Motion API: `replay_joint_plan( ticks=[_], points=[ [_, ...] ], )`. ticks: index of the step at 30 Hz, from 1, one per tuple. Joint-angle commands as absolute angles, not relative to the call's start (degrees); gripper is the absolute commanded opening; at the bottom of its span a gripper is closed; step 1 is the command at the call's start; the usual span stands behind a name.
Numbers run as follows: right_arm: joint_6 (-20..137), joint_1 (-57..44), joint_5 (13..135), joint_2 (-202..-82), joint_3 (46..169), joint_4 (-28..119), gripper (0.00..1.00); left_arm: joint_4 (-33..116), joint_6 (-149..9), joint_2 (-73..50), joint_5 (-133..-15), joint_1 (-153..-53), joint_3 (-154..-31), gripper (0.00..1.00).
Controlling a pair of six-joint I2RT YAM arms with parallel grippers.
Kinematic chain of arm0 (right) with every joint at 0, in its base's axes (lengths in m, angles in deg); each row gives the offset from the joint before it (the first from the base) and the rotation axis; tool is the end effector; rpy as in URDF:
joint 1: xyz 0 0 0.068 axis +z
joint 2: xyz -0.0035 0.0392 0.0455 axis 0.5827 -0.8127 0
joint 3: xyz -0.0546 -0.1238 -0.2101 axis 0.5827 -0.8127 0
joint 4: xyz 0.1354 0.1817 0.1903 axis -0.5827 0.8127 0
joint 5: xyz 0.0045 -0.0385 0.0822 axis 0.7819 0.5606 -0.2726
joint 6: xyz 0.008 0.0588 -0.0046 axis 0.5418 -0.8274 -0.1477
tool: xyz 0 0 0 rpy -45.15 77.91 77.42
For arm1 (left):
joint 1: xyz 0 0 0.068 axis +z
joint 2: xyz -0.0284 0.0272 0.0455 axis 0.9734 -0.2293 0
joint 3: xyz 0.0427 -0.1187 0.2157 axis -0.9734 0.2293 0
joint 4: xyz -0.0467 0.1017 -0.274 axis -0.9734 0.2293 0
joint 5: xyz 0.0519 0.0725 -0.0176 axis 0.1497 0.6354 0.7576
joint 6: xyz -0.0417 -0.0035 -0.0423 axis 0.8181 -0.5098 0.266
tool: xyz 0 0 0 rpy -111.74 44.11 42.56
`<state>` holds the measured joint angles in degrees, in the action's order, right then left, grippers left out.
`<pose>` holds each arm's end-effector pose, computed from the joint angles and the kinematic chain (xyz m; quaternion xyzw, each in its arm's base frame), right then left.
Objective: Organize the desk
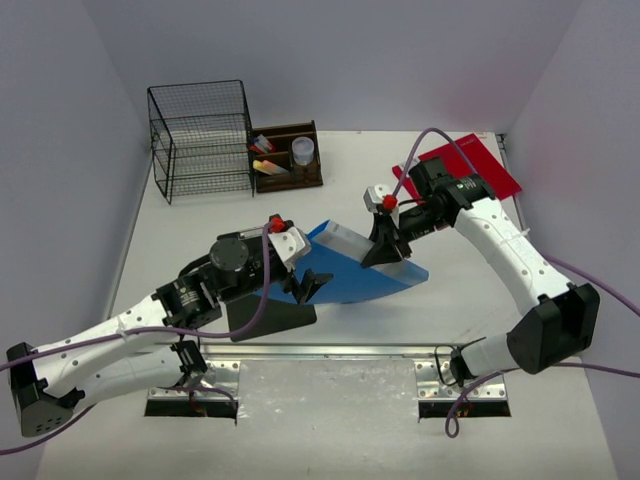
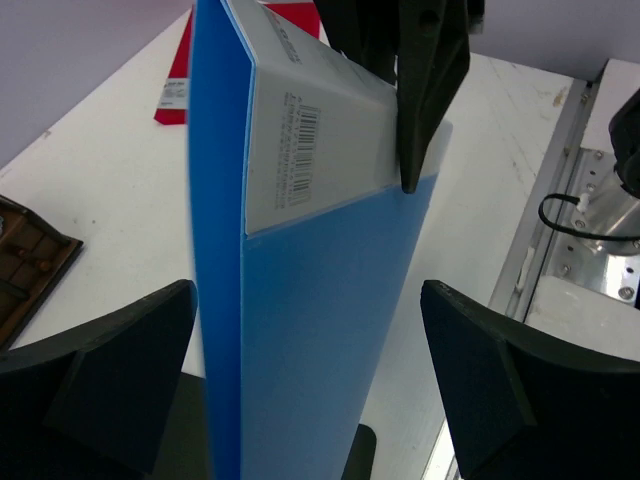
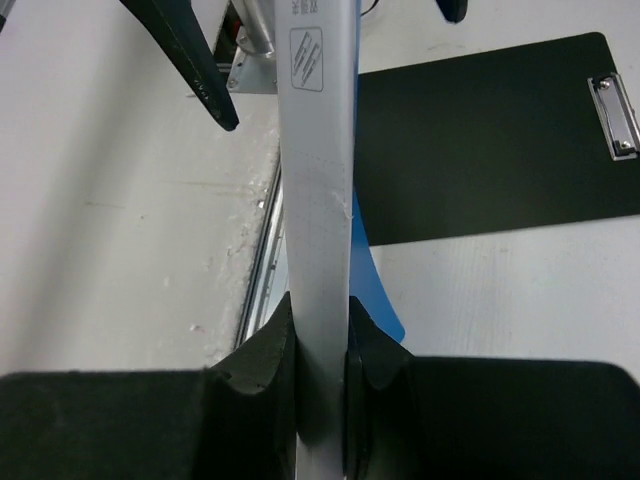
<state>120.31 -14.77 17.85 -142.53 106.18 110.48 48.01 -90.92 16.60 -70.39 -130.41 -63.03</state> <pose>0.2657 0.1430 0.2871 -0.5794 0.6153 0.4585 0.2748 0.1503 -0.2101 0.3089 0.4166 0.6368 -0.2738 0.5882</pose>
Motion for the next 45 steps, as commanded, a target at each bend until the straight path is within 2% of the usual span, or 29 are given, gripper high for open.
replay_joint_plan(
  ticks=[1, 5, 8, 10, 13, 14, 17, 19, 24, 27, 37, 40, 45],
  points=[
    [106.1, -15.2, 16.0, -140.1, 104.9, 104.9, 0.00, 41.3, -94.3, 16.9, -60.0, -130.3, -67.8, 0.98],
    [90.0, -18.0, 11.6, -136.4, 99.0, 94.6, 0.00, 38.9, -98.9, 17.4, -54.3, -130.3, -72.0, 1.00],
    [69.1, -23.1, 7.9, -133.7, 92.8, 80.0, 0.00, 38.6, -102.2, 17.3, -50.7, -130.3, -75.9, 1.00],
    [49.8, -26.9, 6.4, -131.7, 87.6, 65.7, 0.00, 39.6, -106.0, 17.1, -50.0, -130.2, -77.9, 1.00],
    [19.1, -30.7, 8.4, -129.1, 80.2, 45.0, 0.00, 43.2, -109.9, 15.6, -48.4, -130.2, -82.1, 1.00],
    [13.6, -31.5, 9.8, -128.5, 78.3, 34.7, 0.00, 45.9, -110.5, 15.0, -48.5, -130.2, -82.9, 1.00],
    [-0.5, -35.1, 13.5, -126.9, 73.9, 25.7, 0.00, 52.3, -111.3, 12.3, -50.1, -130.2, -86.2, 1.00],
    [-6.3, -38.9, 18.4, -125.3, 70.9, 24.4, 0.00, 54.4, -111.2, 11.2, -52.0, -130.3, -88.0, 1.00],
    [-12.0, -44.5, 25.9, -123.8, 70.7, 39.5, 0.00, 59.0, -111.9, 7.6, -55.5, -133.9, -90.2, 1.00],
    [-16.9, -46.9, 28.1, -123.1, 68.8, 42.9, 0.00, 62.8, -115.3, 6.3, -55.0, -142.5, -89.1, 1.00],
    [-29.2, -49.2, 28.8, -123.1, 64.7, 41.5, 0.00, 63.1, -121.8, 5.9, -56.1, -158.6, -83.1, 0.97],
    [-32.4, -49.2, 29.0, -123.1, 64.1, 40.0, 0.00, 62.6, -121.6, 4.0, -55.3, -160.1, -82.2, 0.91],
    [-34.2, -49.2, 28.4, -121.8, 63.5, 40.0, 0.00, 59.9, -121.6, -0.2, -49.0, -160.0, -83.2, 0.88]
  ],
)
